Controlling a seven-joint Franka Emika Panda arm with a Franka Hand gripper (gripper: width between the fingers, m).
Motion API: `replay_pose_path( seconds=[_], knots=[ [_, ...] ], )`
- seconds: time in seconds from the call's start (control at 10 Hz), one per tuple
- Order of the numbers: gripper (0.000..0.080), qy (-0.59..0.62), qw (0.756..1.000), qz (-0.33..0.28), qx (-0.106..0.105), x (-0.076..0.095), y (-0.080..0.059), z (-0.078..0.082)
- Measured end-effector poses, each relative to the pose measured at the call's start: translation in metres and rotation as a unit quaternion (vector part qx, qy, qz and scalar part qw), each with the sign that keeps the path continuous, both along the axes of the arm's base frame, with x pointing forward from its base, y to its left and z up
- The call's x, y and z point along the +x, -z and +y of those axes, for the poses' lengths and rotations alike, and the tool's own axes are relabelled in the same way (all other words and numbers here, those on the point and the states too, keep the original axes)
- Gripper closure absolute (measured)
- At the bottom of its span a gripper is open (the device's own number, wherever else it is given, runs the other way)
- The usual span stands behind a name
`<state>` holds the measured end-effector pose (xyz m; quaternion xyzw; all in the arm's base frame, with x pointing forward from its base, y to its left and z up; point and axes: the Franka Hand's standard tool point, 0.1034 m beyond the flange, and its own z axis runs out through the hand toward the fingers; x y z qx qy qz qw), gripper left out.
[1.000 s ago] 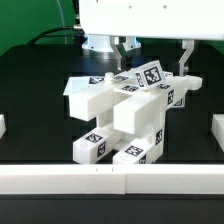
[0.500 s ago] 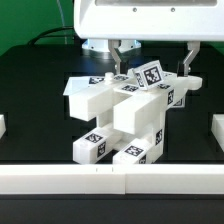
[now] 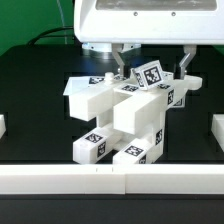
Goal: Assemble chair
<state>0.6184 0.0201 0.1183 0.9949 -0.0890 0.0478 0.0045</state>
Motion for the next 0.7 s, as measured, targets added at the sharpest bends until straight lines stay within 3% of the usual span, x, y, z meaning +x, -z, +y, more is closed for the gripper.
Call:
replay_pose_path(
  seconds=[0.2, 0.7],
  knots=[
    [0.0518, 0.000, 1.000, 0.000, 0.000, 0.0000, 0.0000, 0.0000],
    [0.0518, 0.015, 1.000, 0.000, 0.002, 0.0000, 0.0001, -0.0001]
  ],
)
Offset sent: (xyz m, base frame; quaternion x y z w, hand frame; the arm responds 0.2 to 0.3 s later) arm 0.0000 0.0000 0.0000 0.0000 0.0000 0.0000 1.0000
